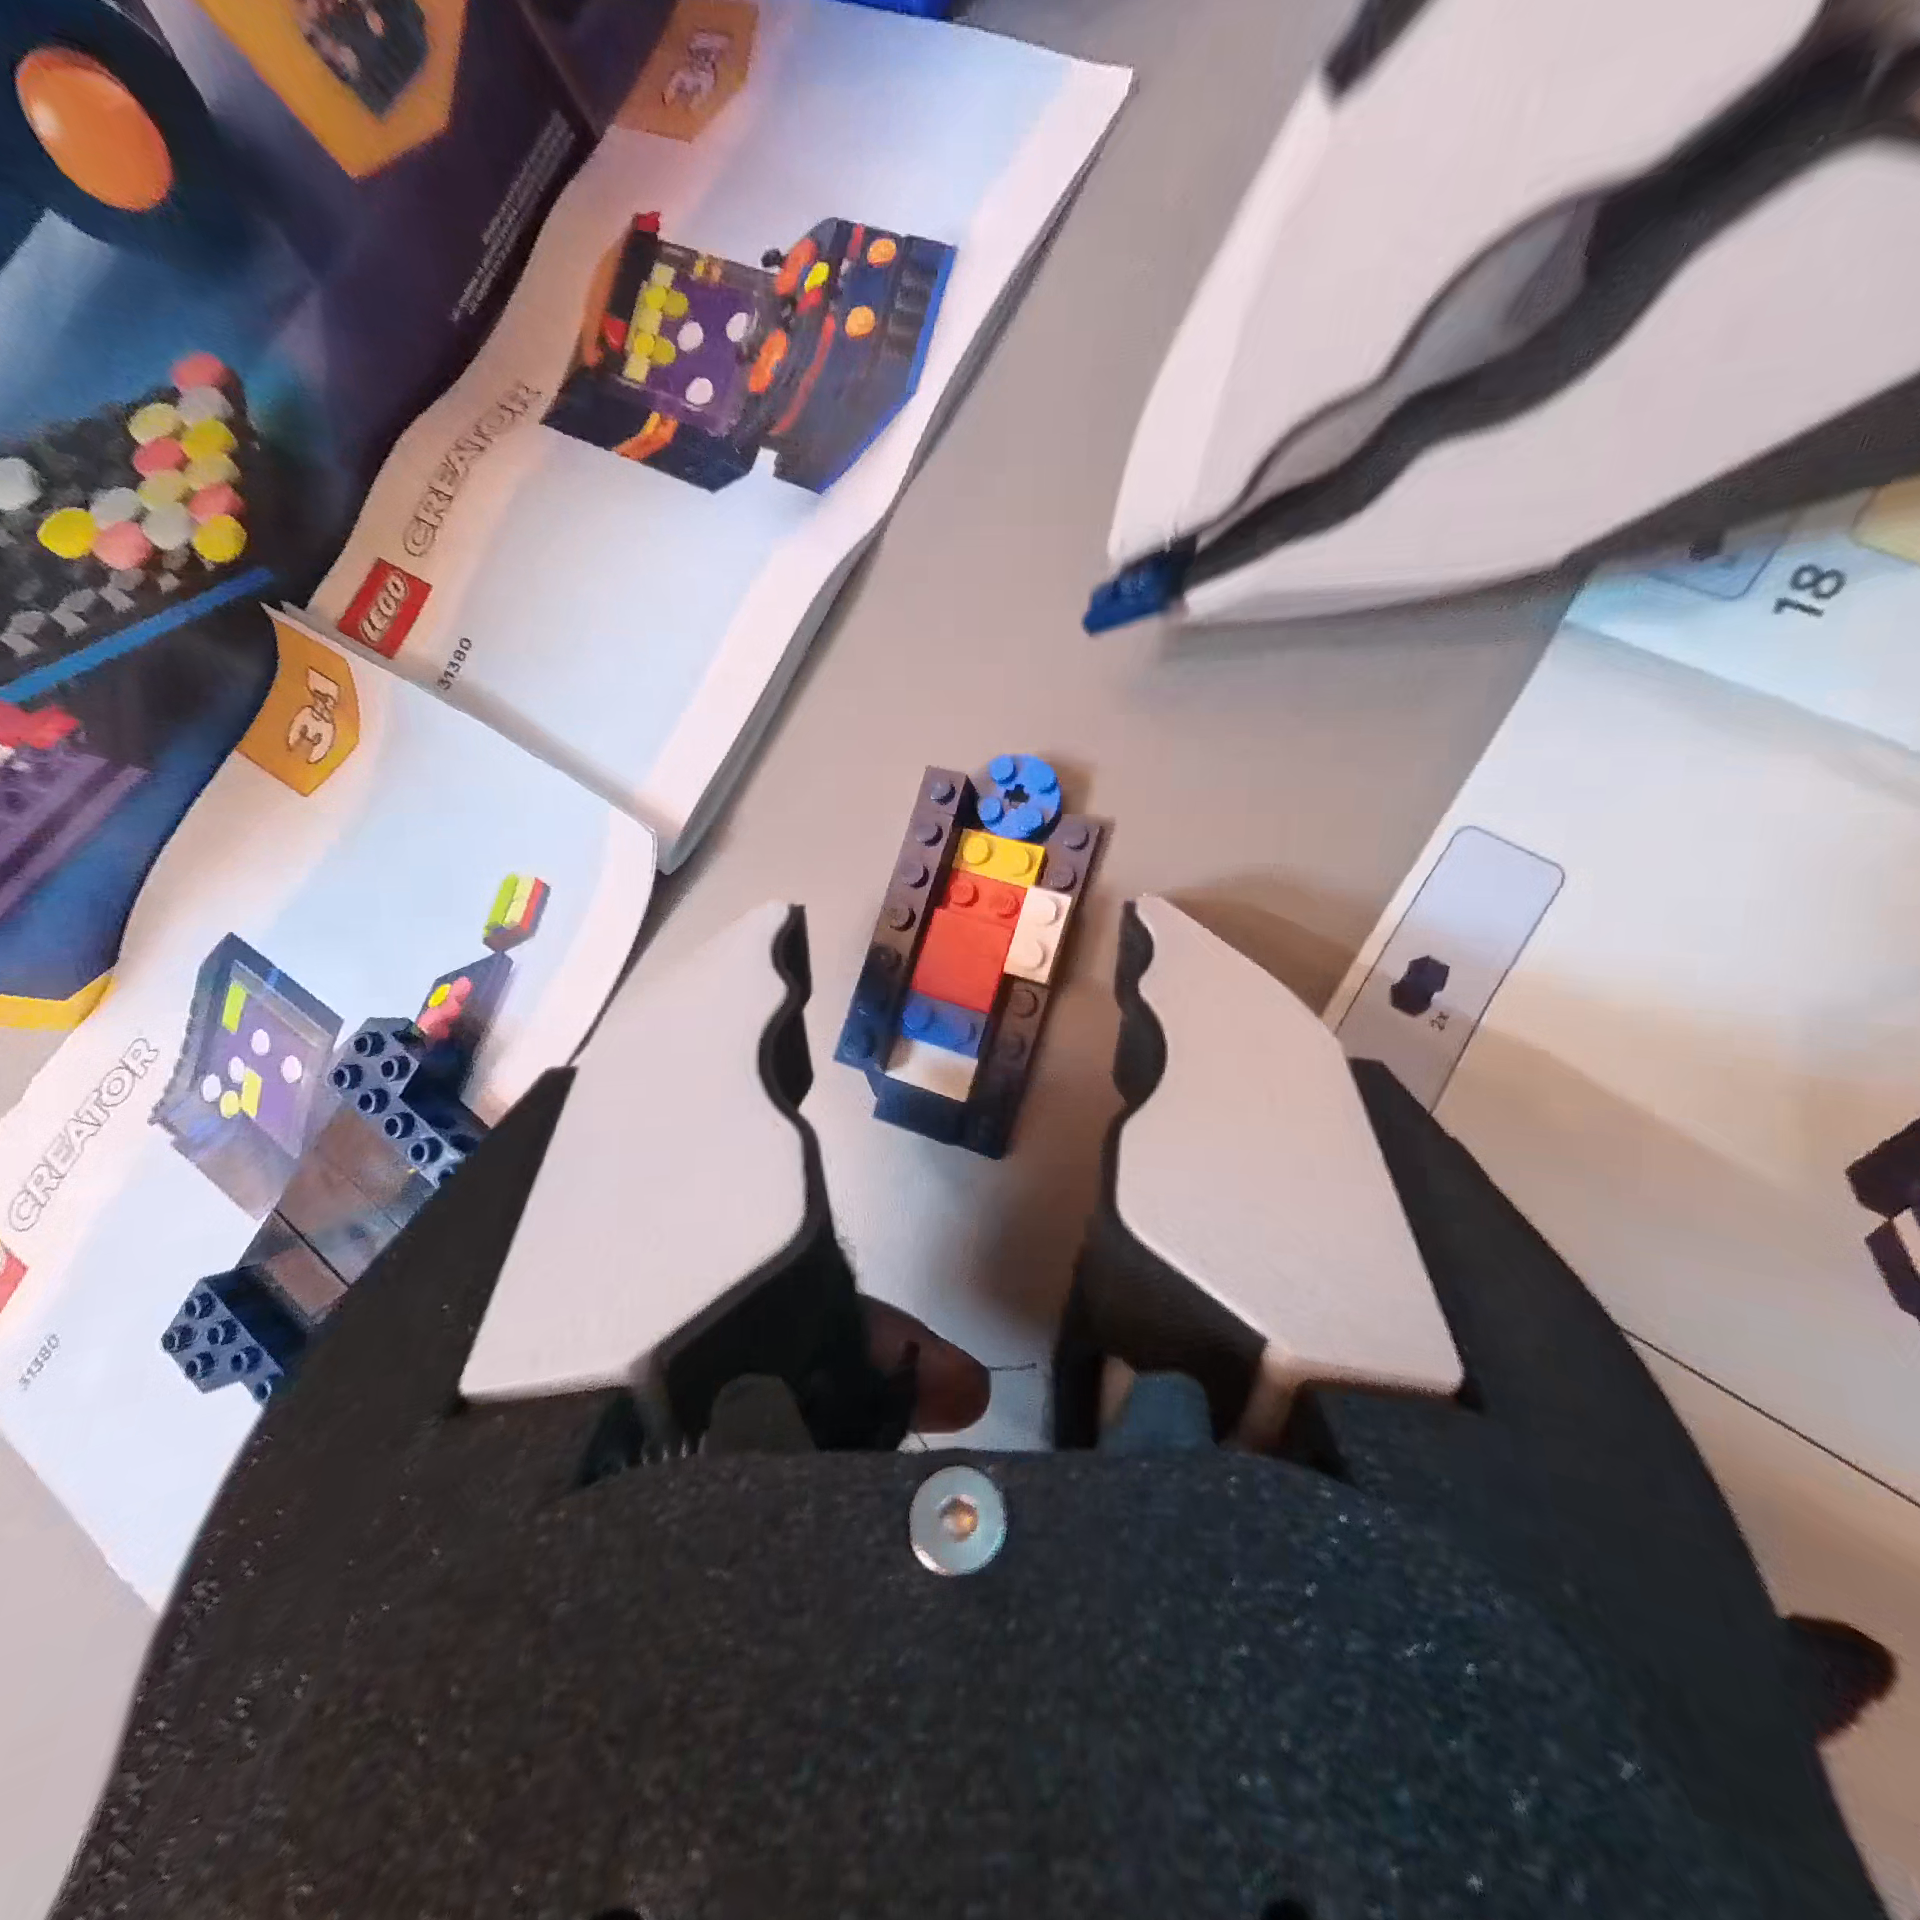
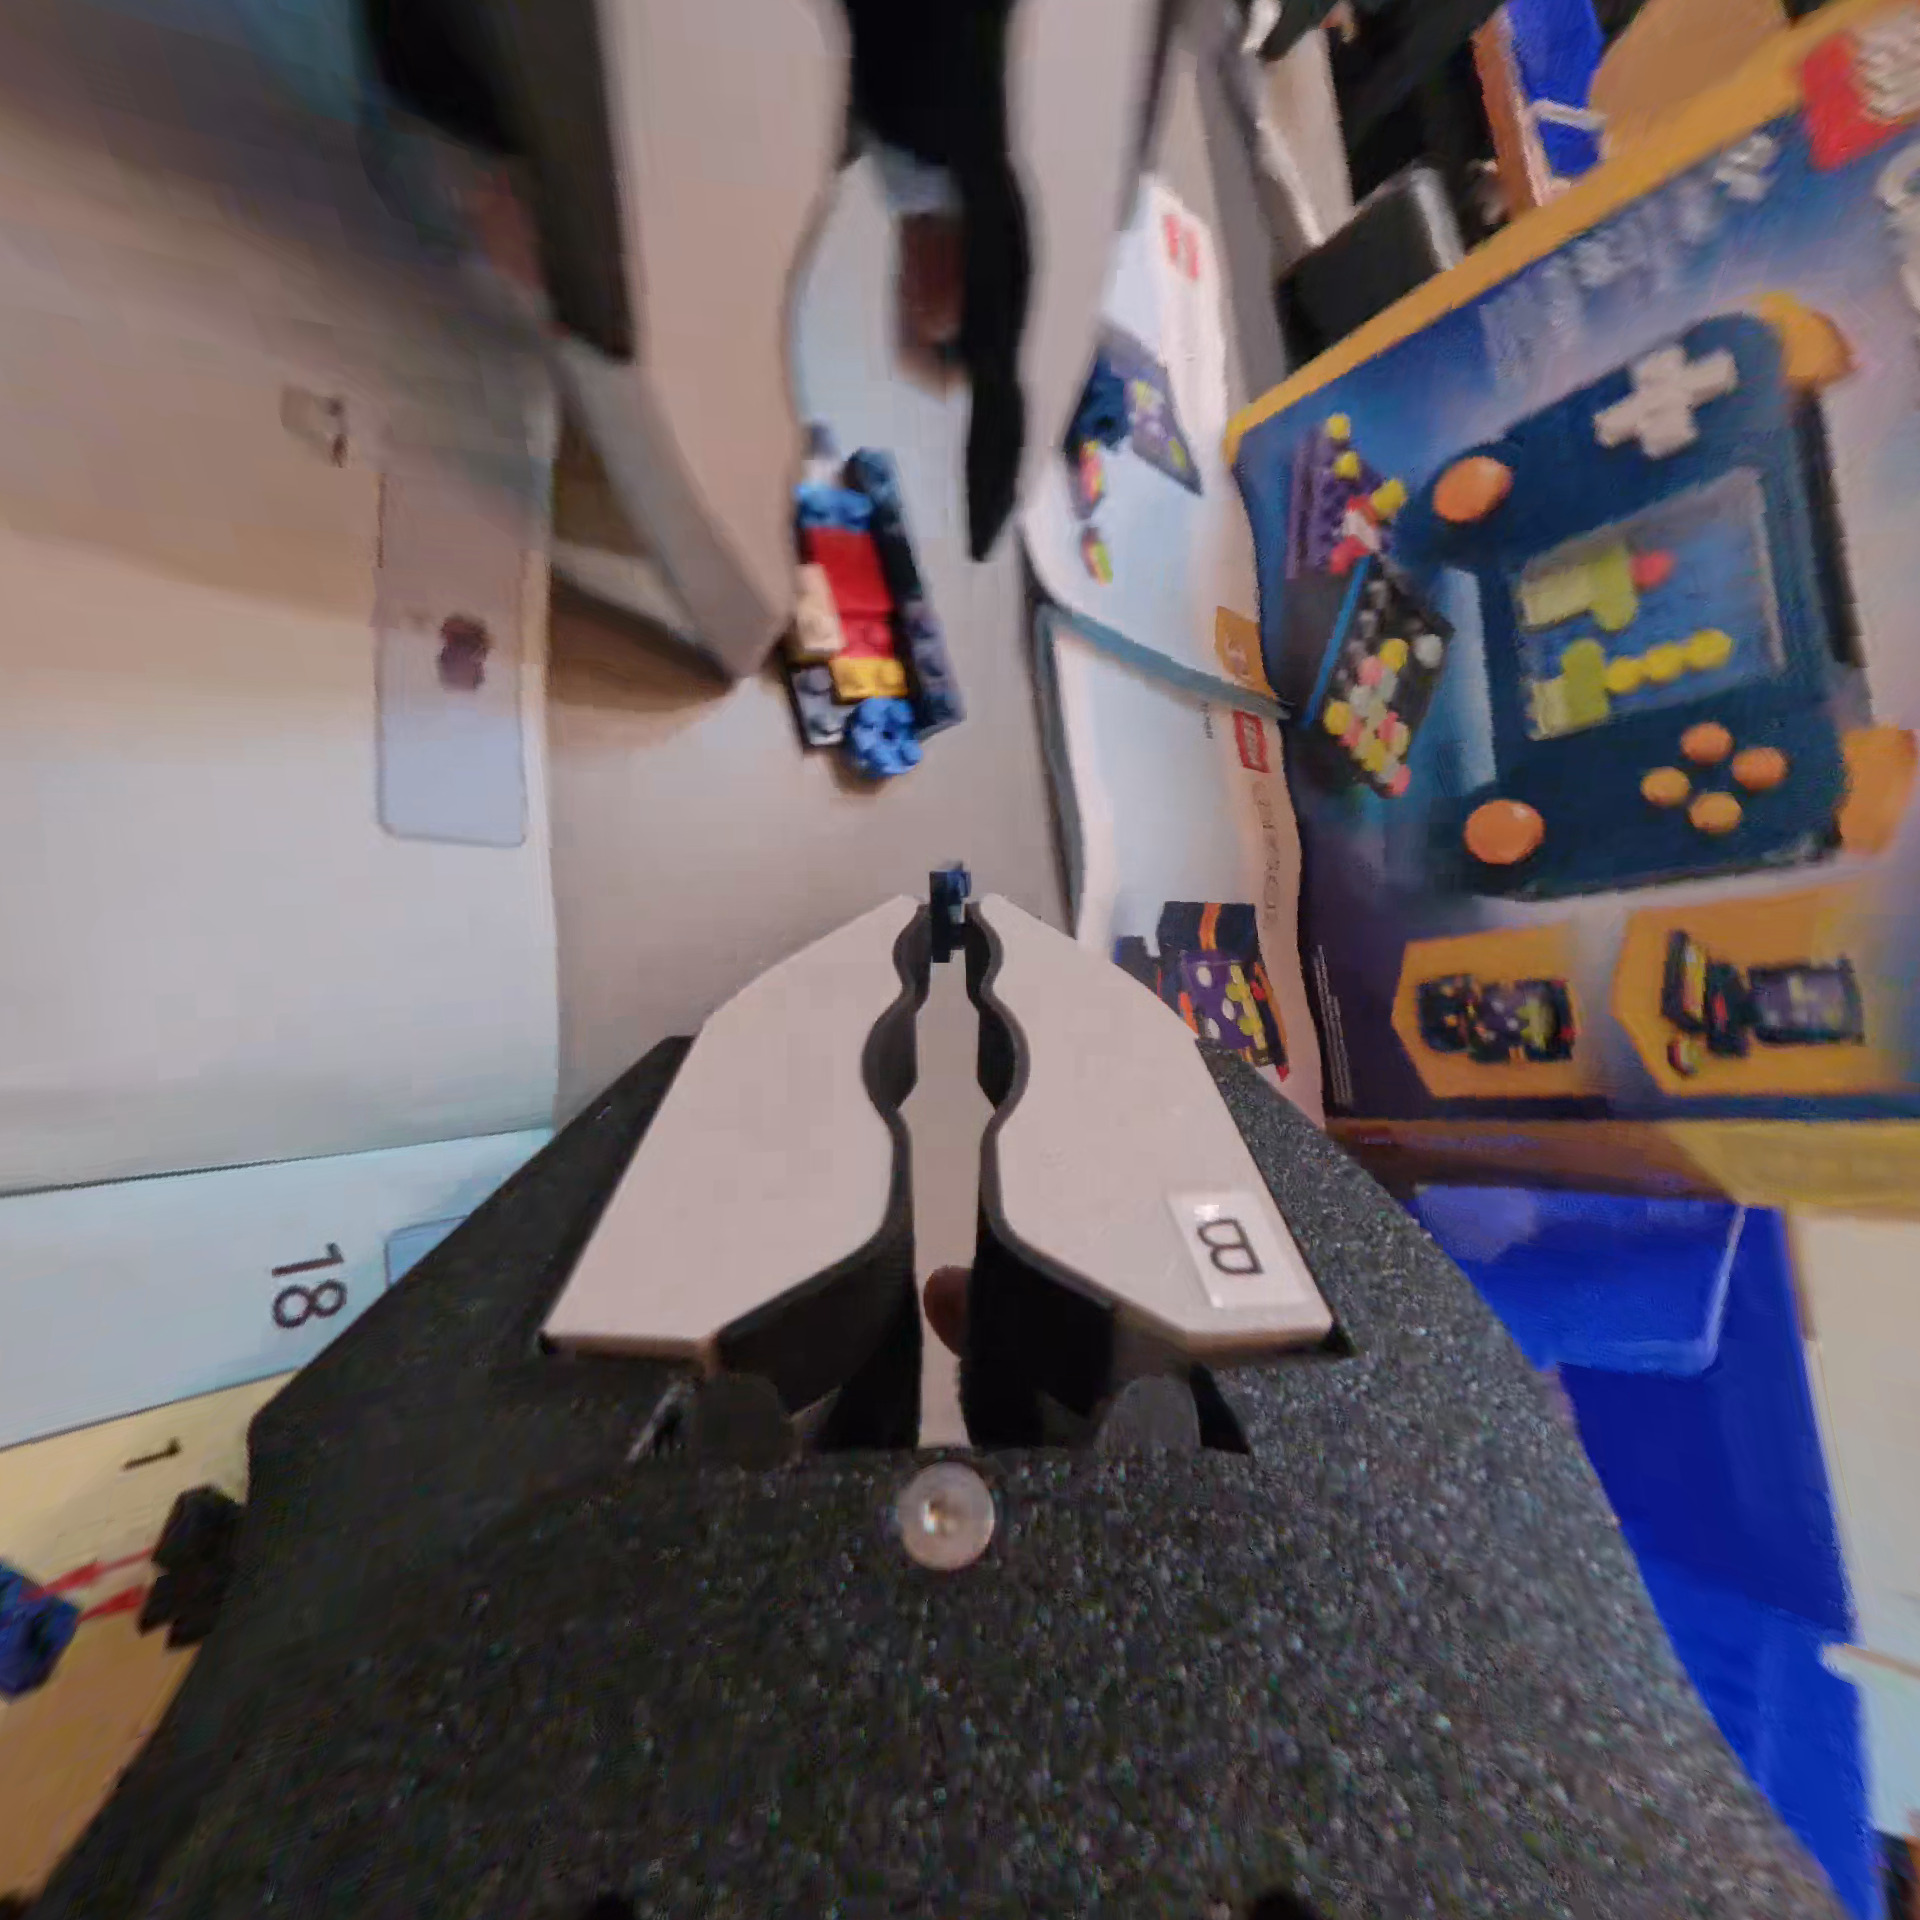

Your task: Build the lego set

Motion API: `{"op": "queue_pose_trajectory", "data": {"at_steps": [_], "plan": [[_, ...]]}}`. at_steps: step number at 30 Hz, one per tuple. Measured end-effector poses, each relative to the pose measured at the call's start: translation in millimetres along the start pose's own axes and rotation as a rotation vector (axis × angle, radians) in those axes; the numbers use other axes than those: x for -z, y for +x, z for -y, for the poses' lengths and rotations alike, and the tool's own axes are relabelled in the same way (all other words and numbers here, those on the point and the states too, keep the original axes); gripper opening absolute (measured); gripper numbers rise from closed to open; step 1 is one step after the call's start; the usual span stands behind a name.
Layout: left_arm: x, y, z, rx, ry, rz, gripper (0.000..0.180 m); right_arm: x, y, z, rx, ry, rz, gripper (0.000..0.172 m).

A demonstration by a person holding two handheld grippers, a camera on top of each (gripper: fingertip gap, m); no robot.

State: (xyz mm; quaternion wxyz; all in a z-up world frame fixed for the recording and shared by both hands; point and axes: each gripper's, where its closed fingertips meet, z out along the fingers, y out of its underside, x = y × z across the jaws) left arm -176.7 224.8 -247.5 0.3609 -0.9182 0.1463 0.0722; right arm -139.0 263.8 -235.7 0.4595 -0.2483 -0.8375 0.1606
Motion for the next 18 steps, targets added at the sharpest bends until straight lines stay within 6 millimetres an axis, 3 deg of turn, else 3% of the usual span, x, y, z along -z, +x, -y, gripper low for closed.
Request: {"op": "queue_pose_trajectory", "data": {"at_steps": [4, 8, 14, 18], "plan": [[-1, 5, -2, 0.05, 0.017, -0.051, 0.039, -4, -8, 1, 0.086, -0.011, 0.004, 0.007], [1, 6, -4, 0.041, 0.015, -0.052, 0.036, -3, -16, 4, 0.035, 0.03, 0.073, 0.011], [6, 17, -4, 0.033, 0.039, -0.098, 0.036, 9, -26, 9, -0.313, 0.156, 0.307, 0.026], [6, 17, -4, 0.03, 0.039, -0.093, 0.036, 7, -13, 3, -0.483, 0.169, 0.324, 0.022]]}}
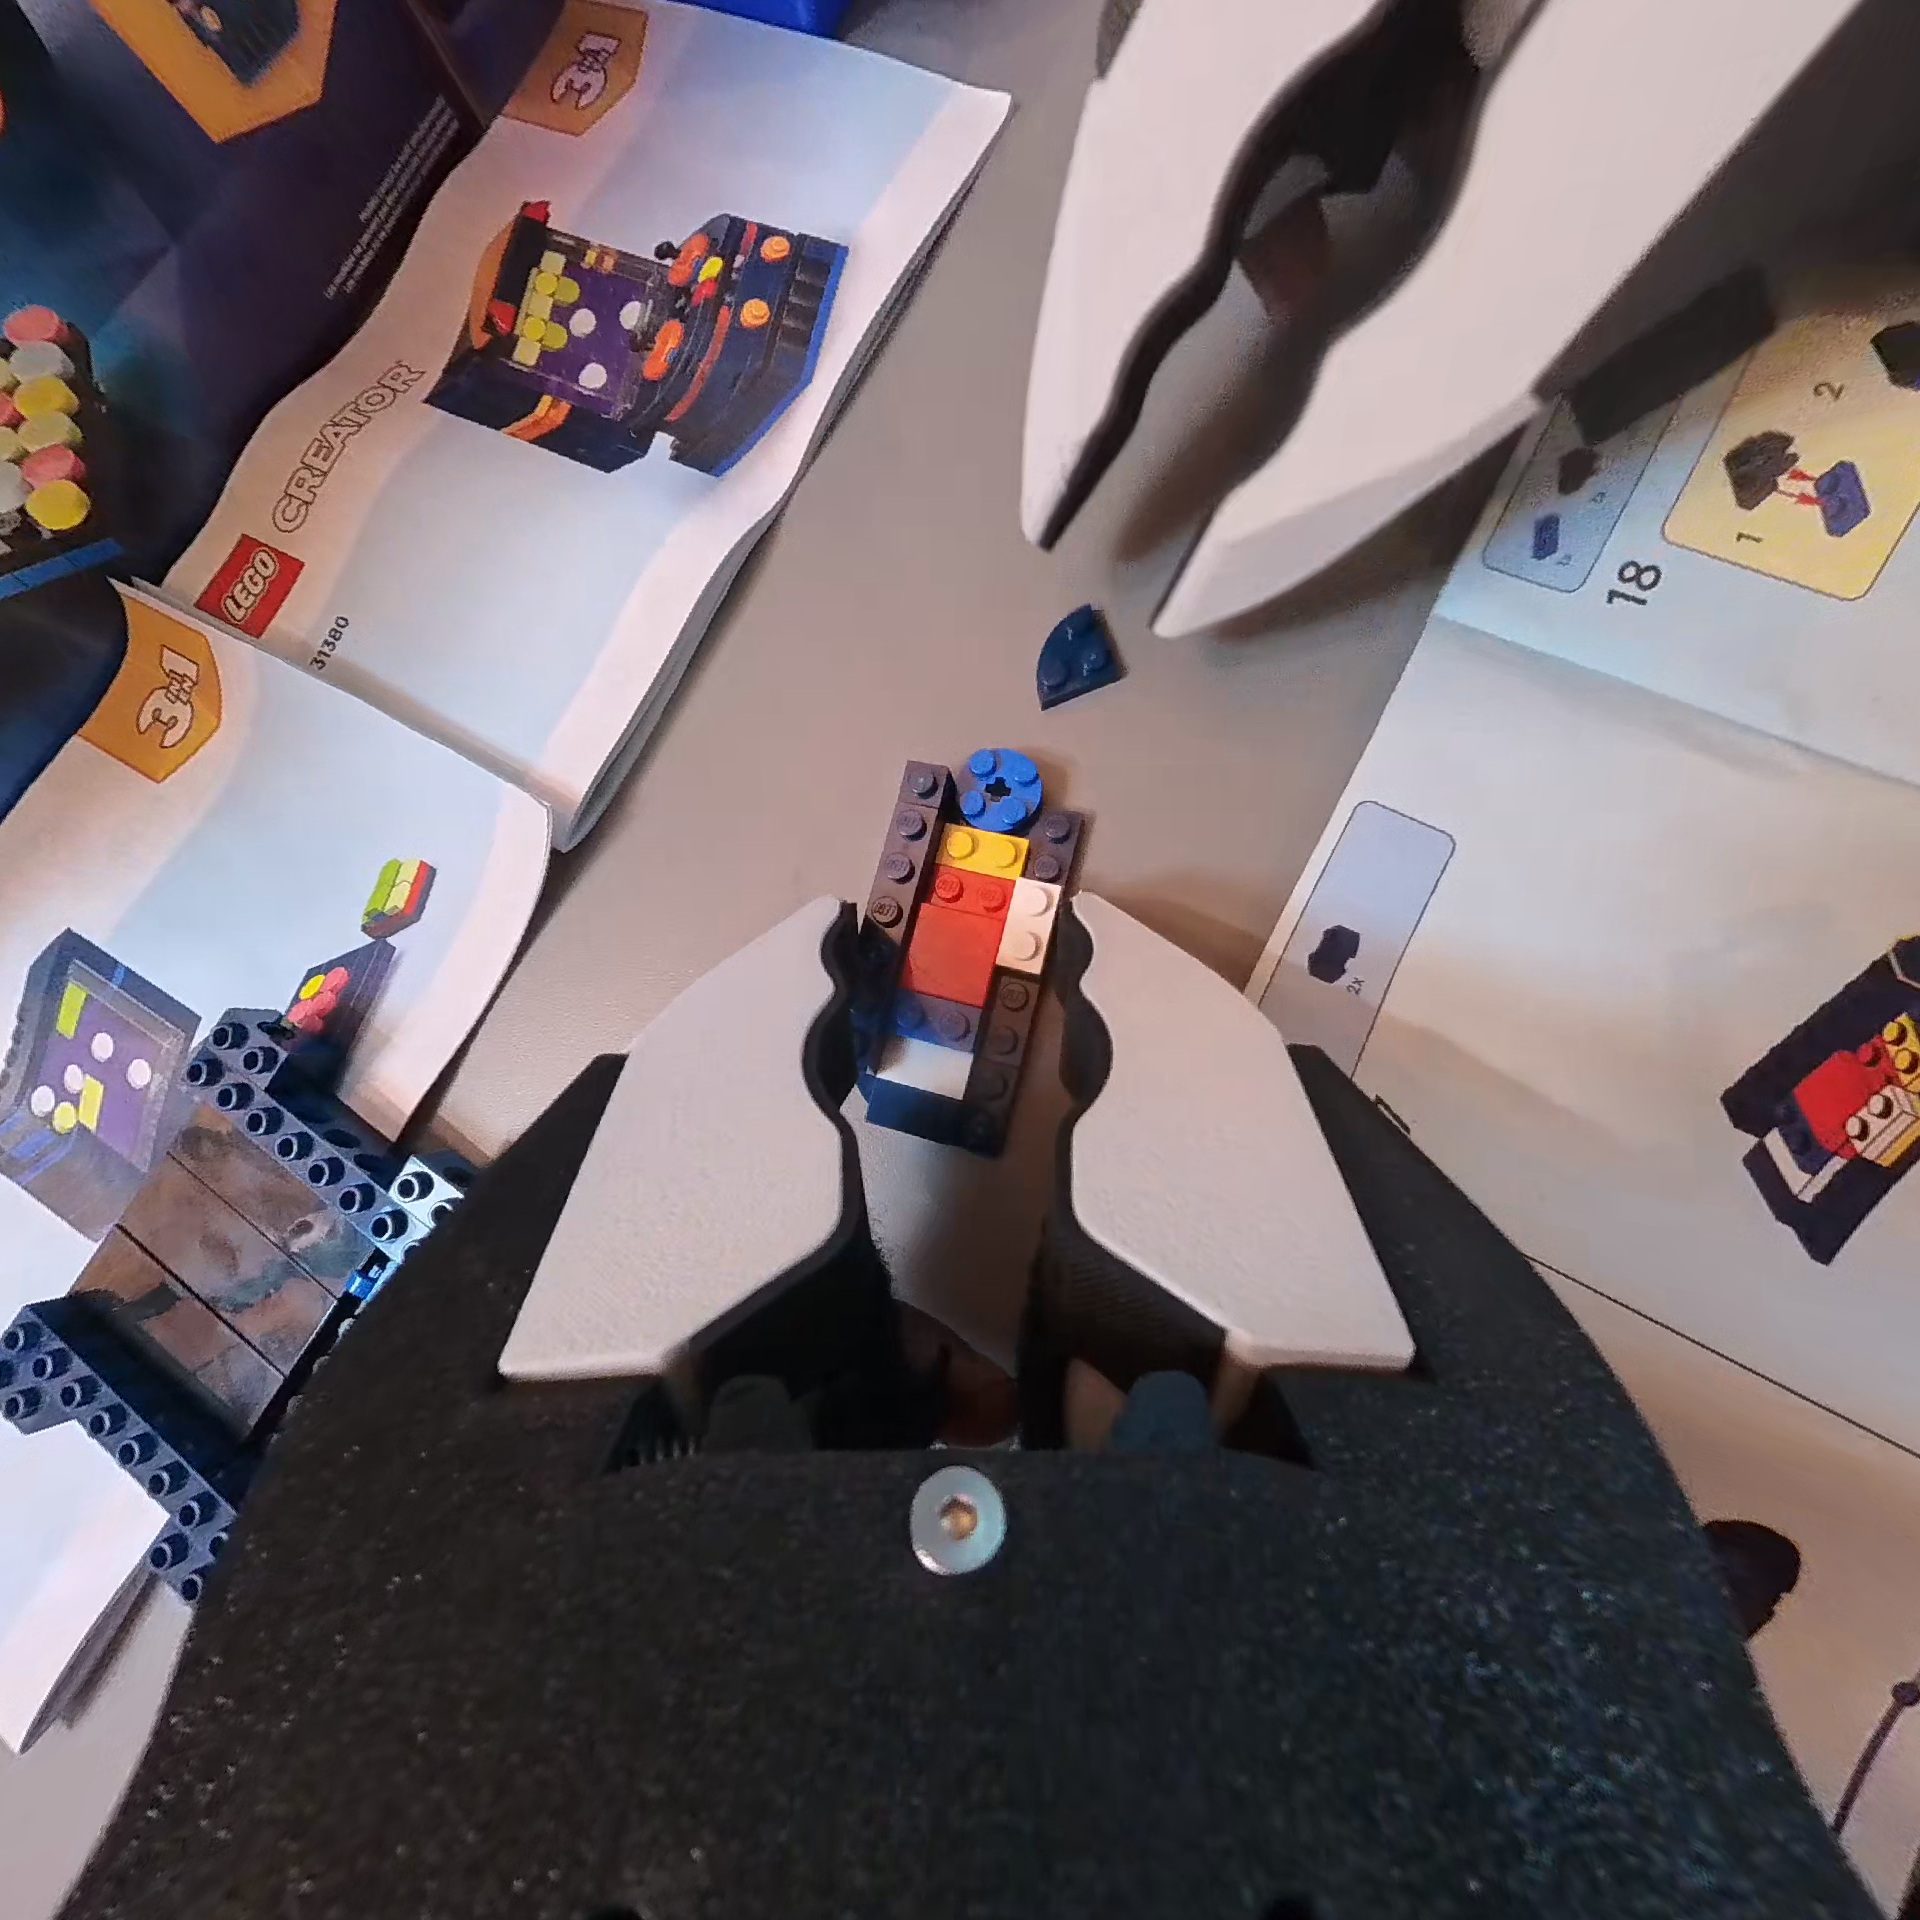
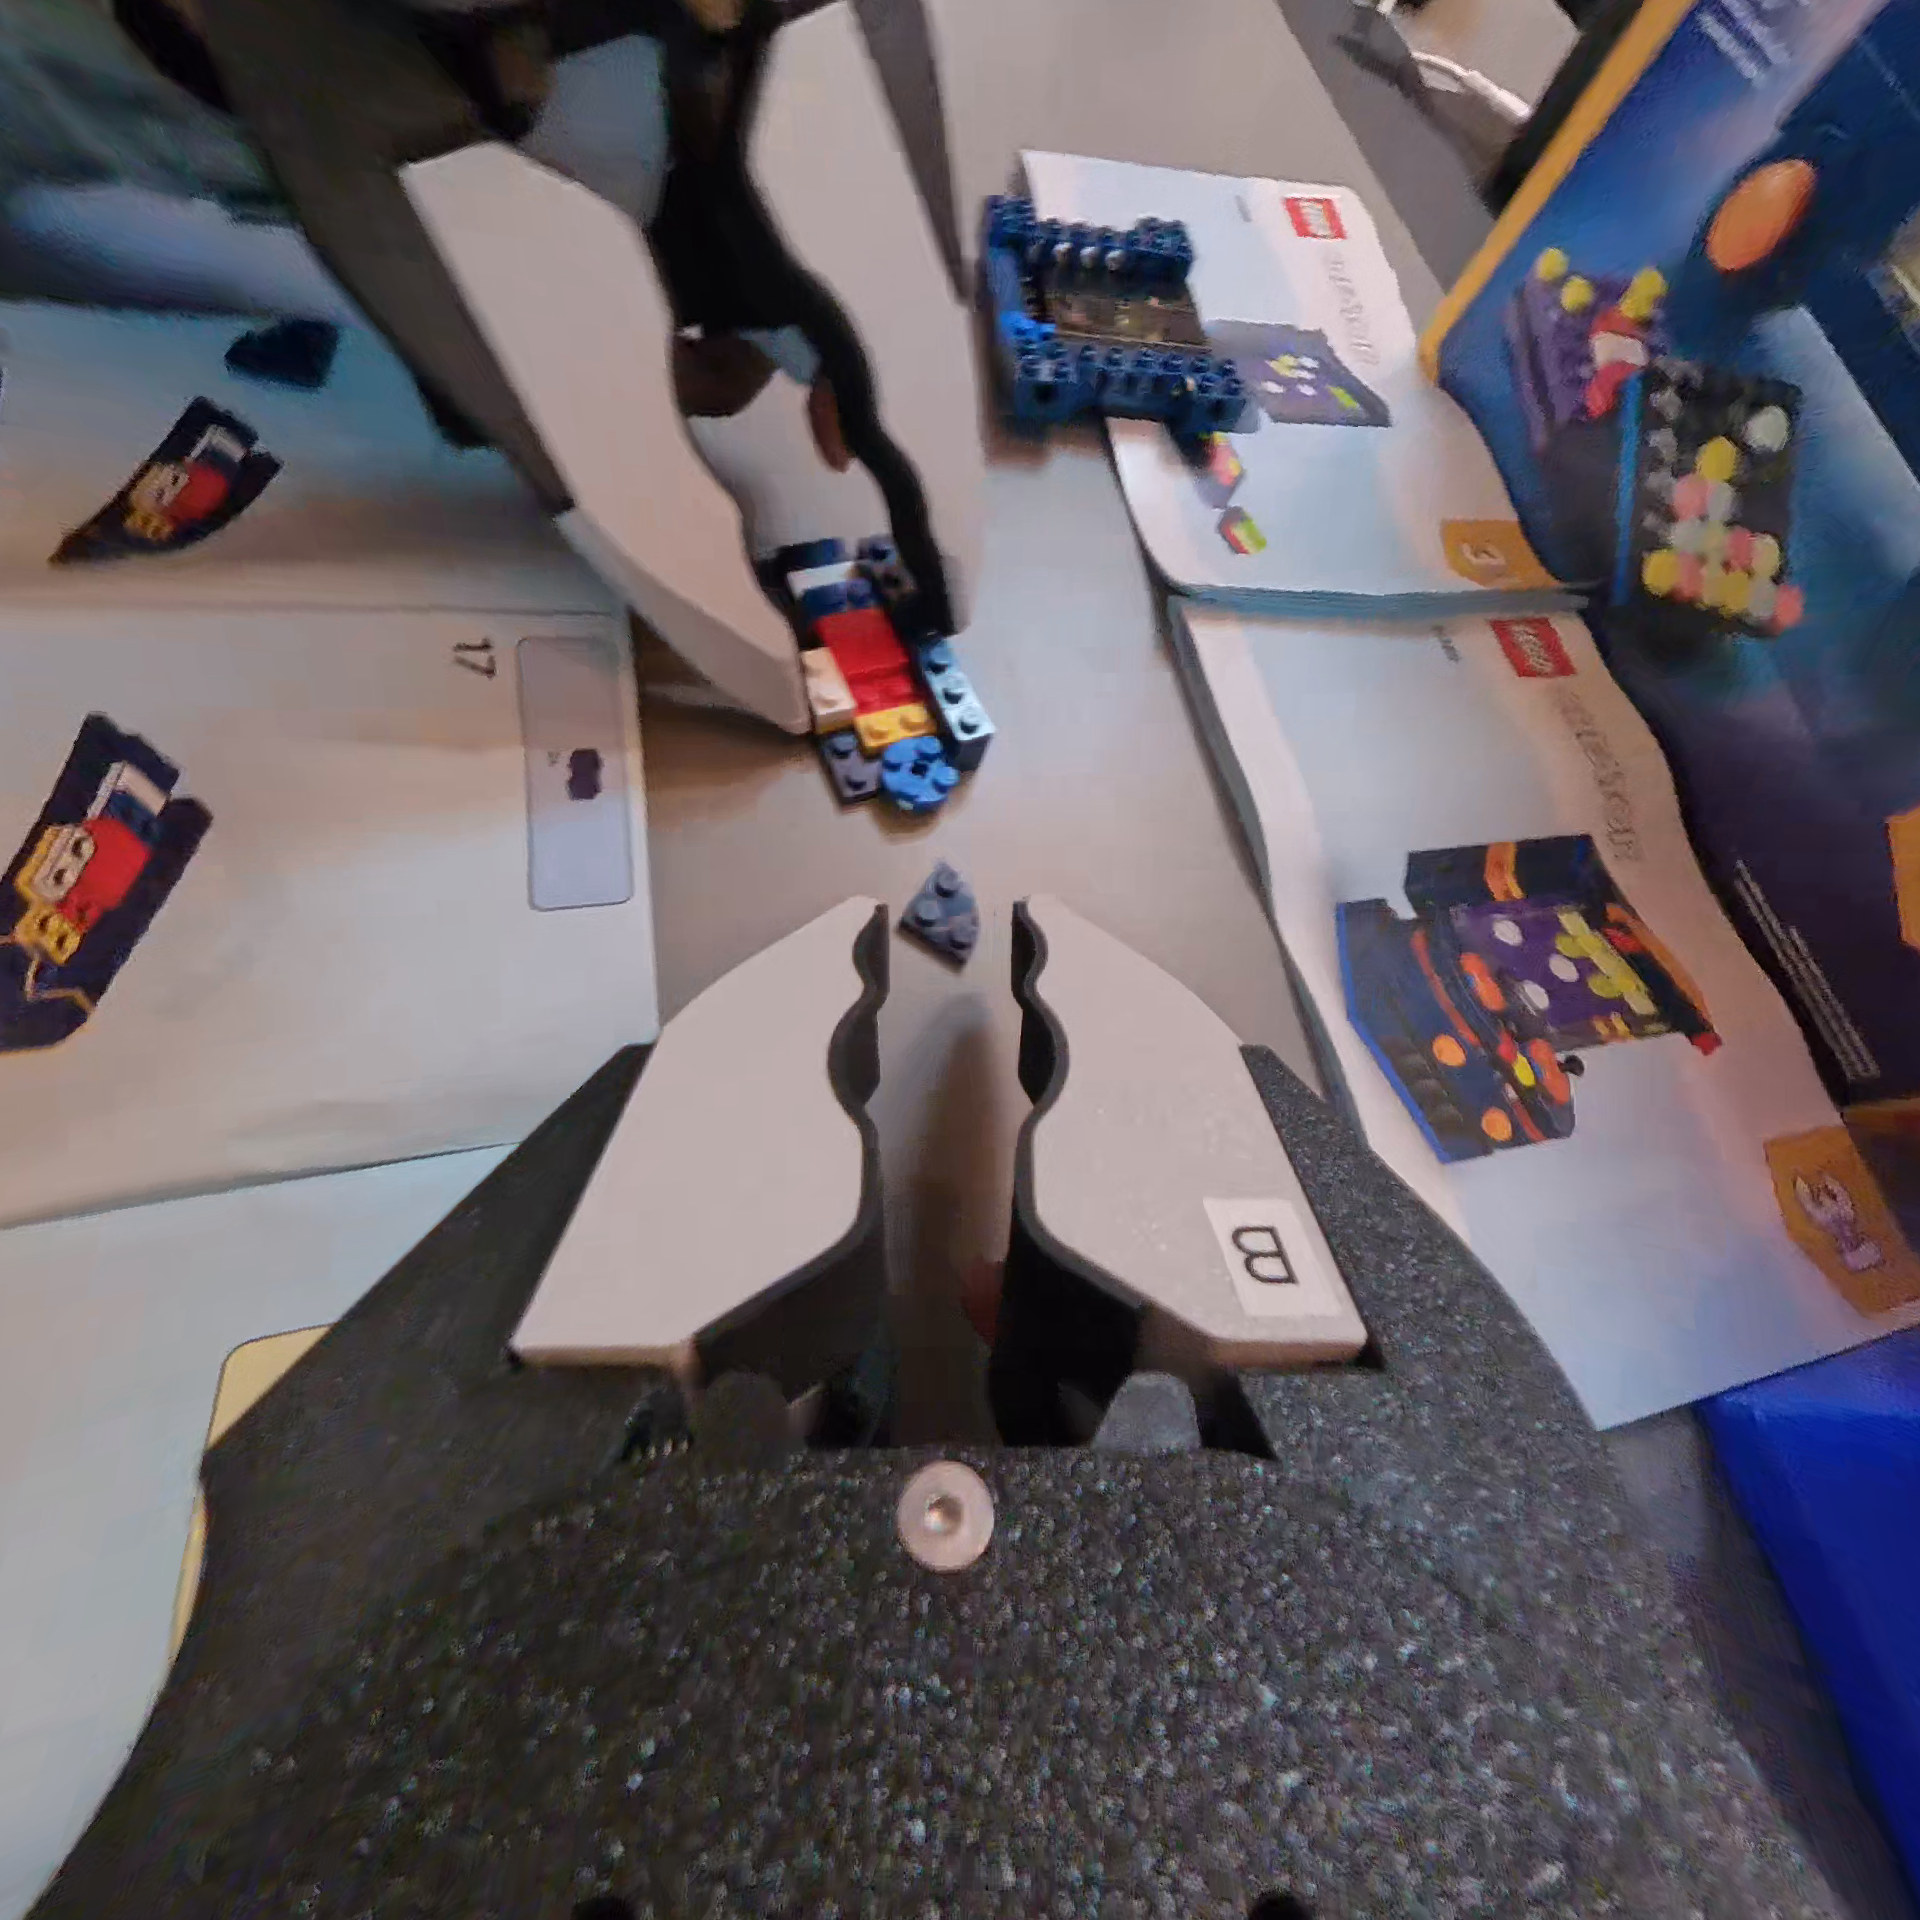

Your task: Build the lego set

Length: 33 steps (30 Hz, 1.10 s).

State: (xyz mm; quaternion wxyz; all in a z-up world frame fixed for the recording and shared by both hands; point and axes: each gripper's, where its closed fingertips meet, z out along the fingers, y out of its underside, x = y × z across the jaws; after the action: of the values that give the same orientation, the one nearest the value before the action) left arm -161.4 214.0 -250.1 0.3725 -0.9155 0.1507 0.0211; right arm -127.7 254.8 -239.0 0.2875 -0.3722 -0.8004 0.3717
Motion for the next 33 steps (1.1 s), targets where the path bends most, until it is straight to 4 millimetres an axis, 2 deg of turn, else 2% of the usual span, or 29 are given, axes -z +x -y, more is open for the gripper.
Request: {"op": "queue_pose_trajectory", "data": {"at_steps": [3, 8, 17, 26, 28, 33], "plan": [[0, 3, 1, 0.003, 0.009, -0.016, 0.036, -5, 1, -11, -0.009, -0.078, 0.015, 0.021], [1, 9, 2, 0.012, 0.024, -0.053, 0.035, -9, -3, -10, 0.011, -0.092, 0.02, 0.006], [1, 15, 5, 0.006, 0.046, -0.086, 0.035, -8, -6, -7, -0.058, -0.084, 0.026, 0.007], [-2, 18, 8, 0.003, 0.05, -0.099, 0.035, -11, -9, -8, -0.051, -0.1, 0.038, 0.003], [-2, 18, 8, -0.012, 0.045, -0.094, 0.035, -11, -10, -7, -0.051, -0.097, 0.048, 0.006], [-2, 19, 9, -0.019, 0.05, -0.106, 0.034, -10, -14, -7, -0.11, -0.091, 0.126, 0.024]]}}
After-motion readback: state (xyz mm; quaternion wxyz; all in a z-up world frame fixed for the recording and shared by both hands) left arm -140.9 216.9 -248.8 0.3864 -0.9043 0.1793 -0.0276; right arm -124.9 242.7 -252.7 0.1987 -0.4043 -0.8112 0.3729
